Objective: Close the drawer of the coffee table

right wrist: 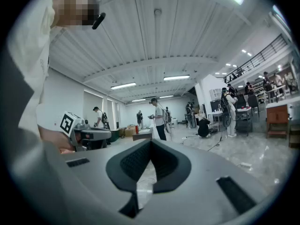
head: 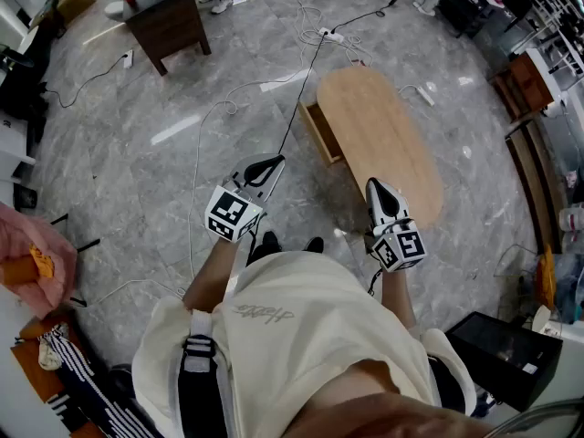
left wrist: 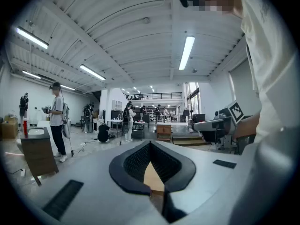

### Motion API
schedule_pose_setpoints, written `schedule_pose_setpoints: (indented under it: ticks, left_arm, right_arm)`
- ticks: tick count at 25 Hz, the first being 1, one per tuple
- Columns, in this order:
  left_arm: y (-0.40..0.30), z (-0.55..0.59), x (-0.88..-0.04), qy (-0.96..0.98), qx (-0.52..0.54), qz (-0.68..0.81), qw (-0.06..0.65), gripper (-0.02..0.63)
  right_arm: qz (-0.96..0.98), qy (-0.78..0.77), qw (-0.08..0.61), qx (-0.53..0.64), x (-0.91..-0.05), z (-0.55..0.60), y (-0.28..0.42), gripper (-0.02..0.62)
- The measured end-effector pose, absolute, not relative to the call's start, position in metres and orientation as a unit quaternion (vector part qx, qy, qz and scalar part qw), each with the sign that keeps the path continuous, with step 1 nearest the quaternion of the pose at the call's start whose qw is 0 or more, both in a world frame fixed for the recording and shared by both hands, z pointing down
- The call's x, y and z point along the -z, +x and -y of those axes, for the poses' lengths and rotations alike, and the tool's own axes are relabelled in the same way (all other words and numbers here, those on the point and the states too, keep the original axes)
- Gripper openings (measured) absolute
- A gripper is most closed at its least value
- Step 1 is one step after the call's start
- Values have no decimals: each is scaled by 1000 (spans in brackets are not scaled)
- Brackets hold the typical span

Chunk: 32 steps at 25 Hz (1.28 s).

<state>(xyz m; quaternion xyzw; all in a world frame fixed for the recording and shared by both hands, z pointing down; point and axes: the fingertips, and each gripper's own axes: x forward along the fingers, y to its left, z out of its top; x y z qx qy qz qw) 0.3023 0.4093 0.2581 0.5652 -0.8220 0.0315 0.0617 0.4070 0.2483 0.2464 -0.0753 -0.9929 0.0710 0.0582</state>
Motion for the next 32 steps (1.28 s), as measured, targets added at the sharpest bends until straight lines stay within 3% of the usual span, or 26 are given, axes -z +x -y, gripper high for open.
schedule_pose_setpoints:
  ticks: [16, 24, 32]
  left_arm:
    - [280, -406, -256, 611, -33, 789, 57, 3]
    - [249, -453, -267, 607, 13, 791, 81, 3]
    - [204, -471, -280, 574, 48, 812, 93, 3]
  right_arm:
    - [994, -15, 43, -98, -254, -254, 403, -6]
    - [991, -38, 35, -120, -269, -305, 375, -6]
    - [994, -85, 31, -66, -263, -311, 308, -6]
